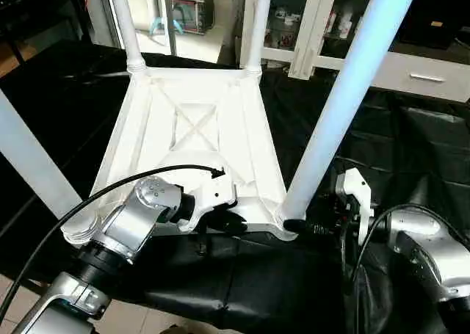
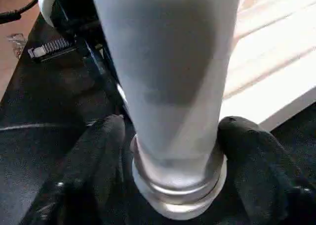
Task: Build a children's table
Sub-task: Rotate leg to tighten
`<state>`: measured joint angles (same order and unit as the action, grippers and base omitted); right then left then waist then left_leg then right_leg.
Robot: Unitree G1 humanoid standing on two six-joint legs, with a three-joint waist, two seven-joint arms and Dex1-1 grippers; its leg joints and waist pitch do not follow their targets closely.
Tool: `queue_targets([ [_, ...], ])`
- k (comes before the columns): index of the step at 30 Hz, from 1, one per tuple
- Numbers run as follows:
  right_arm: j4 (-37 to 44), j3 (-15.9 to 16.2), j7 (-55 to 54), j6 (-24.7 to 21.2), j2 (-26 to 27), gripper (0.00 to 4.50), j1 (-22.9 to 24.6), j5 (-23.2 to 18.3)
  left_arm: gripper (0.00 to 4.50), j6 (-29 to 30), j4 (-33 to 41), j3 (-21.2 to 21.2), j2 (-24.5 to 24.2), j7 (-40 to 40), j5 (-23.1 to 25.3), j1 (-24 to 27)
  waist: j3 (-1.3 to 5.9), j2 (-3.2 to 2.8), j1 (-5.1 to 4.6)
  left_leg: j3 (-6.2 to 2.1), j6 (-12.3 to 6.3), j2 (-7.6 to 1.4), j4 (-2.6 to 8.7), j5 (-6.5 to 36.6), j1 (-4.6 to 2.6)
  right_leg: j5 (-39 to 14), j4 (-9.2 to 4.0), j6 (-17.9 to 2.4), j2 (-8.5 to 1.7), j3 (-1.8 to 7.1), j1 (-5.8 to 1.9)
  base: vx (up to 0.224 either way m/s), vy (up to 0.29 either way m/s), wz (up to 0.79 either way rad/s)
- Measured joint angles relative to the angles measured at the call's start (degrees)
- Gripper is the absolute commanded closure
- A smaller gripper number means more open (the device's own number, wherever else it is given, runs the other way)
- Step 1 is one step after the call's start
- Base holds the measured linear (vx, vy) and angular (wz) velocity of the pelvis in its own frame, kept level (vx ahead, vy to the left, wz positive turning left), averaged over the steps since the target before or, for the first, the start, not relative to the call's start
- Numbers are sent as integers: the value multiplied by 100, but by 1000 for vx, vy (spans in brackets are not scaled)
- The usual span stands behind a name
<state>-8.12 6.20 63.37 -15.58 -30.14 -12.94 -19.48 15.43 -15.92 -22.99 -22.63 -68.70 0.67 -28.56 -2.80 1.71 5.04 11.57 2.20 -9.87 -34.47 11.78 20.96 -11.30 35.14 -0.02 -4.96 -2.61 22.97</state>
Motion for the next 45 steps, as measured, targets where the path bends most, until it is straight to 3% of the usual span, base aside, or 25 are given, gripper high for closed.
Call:
queue_targets([
  [12,-81,0,117,107,-17,240,-8,-7,450,43,7,-20,-43,-87,-7,0,2,2,6,0,0,0,-6,0,-1,0,6,0,0,0,-2,0,0,0],
  [22,-119,61,168,293,-67,254,-8,90,450,56,24,-57,-26,-103,-39,14,7,8,7,-2,-1,0,-14,-1,-7,2,12,-3,-1,0,-10,0,0,0],
  [25,-413,-27,-523,417,315,255,-88,290,450,165,-285,16,191,308,97,-117,29,27,-18,-2,19,-1,-18,6,-41,10,21,-15,0,2,-37,0,0,0],
  [29,-774,-367,-2230,174,981,256,-285,534,450,495,-1089,82,981,1544,352,-572,30,36,-157,-6,25,1,-22,2,-101,4,-20,-3,-3,-3,-99,-44,9,-3],
  [36,-862,-693,-4932,-270,2142,257,-690,1158,450,937,-2116,350,1956,3070,375,-1174,26,23,-211,-9,24,20,-21,2,-87,4,-33,0,-19,-2,-93,0,0,0],
  [44,-756,-707,-5059,18,2235,257,-546,1281,450,840,-2330,383,2130,3182,397,-1312,36,-6,-134,-9,23,22,10,3,-82,29,-33,12,-20,-5,-91,0,0,0],
  [45,-711,-714,-5054,33,2226,203,-508,1261,450,826,-2332,364,2132,3181,377,-1312,38,-20,-112,-9,23,21,17,3,-84,26,-33,16,-20,-6,-91,0,0,0],
])
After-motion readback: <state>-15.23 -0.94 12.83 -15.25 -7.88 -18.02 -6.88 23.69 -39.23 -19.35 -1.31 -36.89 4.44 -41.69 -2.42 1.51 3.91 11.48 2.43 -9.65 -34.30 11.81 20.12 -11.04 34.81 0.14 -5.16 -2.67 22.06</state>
